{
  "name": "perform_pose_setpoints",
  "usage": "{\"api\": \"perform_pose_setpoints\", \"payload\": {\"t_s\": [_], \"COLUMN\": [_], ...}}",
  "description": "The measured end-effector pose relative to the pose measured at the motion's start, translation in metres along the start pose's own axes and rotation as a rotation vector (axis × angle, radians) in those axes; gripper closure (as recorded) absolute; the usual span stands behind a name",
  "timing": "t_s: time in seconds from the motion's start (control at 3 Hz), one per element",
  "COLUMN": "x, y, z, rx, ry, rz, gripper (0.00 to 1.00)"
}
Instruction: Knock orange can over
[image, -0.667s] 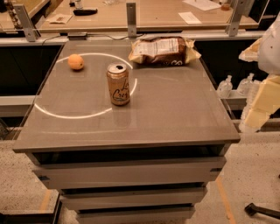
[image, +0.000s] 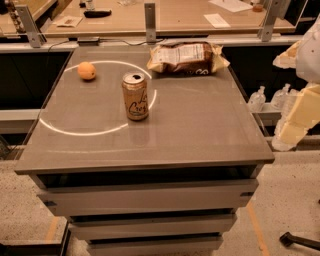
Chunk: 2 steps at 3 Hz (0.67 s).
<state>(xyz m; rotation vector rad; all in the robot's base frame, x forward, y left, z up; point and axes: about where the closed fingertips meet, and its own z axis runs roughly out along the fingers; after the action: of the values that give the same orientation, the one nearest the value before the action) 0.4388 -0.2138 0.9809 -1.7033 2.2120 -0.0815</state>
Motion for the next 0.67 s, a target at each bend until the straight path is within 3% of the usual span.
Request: {"api": "perform_pose_setpoints", "payload": {"t_s": [0.33, 0.67], "x": [0.004, -0.013], "y": [-0.013, -0.015], "z": [-0.005, -0.001], "rx": [0.012, -0.013], "ry": [-0.112, -0.319], "rz": [0.014, -0.030], "gripper": [0.00, 0.00]}}
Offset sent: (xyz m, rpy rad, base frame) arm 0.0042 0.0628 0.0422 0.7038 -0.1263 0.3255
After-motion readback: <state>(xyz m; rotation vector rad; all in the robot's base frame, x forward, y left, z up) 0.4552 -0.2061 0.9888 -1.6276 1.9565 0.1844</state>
